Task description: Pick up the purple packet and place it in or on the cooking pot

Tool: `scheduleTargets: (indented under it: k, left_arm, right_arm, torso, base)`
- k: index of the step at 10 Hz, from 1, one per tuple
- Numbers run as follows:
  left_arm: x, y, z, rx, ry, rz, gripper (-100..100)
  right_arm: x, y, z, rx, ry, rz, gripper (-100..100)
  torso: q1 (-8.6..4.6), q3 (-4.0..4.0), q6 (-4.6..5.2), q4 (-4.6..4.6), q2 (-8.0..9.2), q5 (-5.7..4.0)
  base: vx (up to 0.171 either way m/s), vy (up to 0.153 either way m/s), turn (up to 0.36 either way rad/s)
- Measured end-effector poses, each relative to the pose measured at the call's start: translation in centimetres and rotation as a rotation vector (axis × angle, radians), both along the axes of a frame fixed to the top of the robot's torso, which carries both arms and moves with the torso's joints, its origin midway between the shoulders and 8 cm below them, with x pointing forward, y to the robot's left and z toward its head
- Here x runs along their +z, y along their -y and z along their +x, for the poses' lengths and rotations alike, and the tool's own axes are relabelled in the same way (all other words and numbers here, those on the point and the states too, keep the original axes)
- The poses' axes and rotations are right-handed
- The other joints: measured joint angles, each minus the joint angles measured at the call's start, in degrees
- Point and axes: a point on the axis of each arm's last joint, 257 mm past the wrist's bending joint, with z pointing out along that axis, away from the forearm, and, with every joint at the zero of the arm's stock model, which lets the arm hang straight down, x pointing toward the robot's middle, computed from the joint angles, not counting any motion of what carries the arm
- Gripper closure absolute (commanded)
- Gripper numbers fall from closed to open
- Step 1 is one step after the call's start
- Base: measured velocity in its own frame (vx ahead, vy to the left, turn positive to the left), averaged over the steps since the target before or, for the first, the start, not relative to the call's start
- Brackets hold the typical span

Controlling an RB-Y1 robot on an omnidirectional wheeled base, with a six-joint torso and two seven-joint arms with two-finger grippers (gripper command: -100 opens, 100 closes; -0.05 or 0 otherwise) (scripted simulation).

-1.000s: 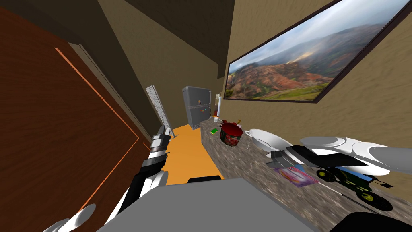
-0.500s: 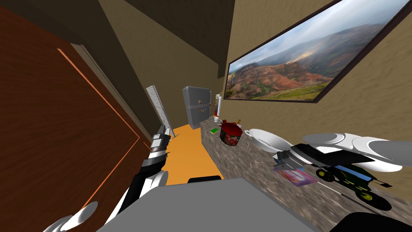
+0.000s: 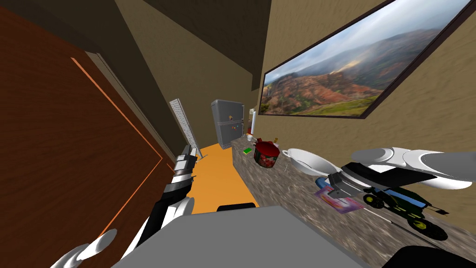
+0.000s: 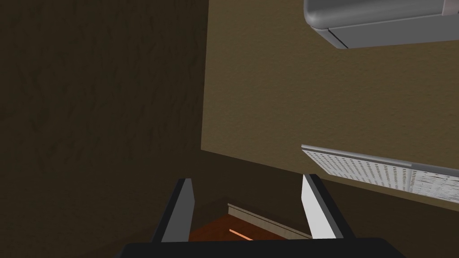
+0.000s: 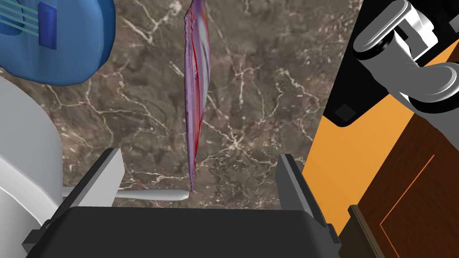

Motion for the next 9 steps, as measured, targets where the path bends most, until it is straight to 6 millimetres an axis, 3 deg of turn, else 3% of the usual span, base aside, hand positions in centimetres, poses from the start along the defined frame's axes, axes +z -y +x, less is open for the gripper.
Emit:
scheduleTargets:
  k: [1, 2, 5, 6, 9]
  left_arm:
    - [0.0, 0.0, 0.0, 0.0, 0.0, 0.0, 0]
    - [0.0, 0.0, 0.0, 0.0, 0.0, 0.0, 0]
    - [0.0, 0.0, 0.0, 0.0, 0.0, 0.0, 0]
    - [0.0, 0.0, 0.0, 0.0, 0.0, 0.0, 0]
    - [0.0, 0.0, 0.0, 0.0, 0.0, 0.0, 0]
  right_arm:
    - [0.0, 0.1, 0.0, 0.0, -0.002, -0.004, 0]
    - [0.0, 0.1, 0.0, 0.0, -0.001, -0.004, -100]
    - [-1.6, 0.8, -1.9, -0.02, -0.003, -0.003, -100]
    - [-1.7, 0.8, -1.9, -0.019, -0.003, -0.004, 100]
    - [-1.6, 0.8, -1.9, -0.019, -0.002, -0.005, 100]
  torso:
    - [0.0, -0.01, 0.01, 0.0, -0.02, -0.01]
    - [0.0, -0.02, 0.0, -0.01, -0.04, -0.01]
    - [0.02, -0.1, 0.0, -0.04, -0.18, 0.0]
    - [0.01, -0.08, 0.0, -0.03, -0.13, 0.0]
    - [0.0, -0.04, 0.0, -0.02, -0.06, -0.03]
  base:
    - [0.0, 0.0, 0.0]
    - [0.02, 0.012, 0.098]
    - [0.028, 0.009, 0.043]
    - [0.0, 0.0, 0.0]
    - [0.0, 0.0, 0.0]
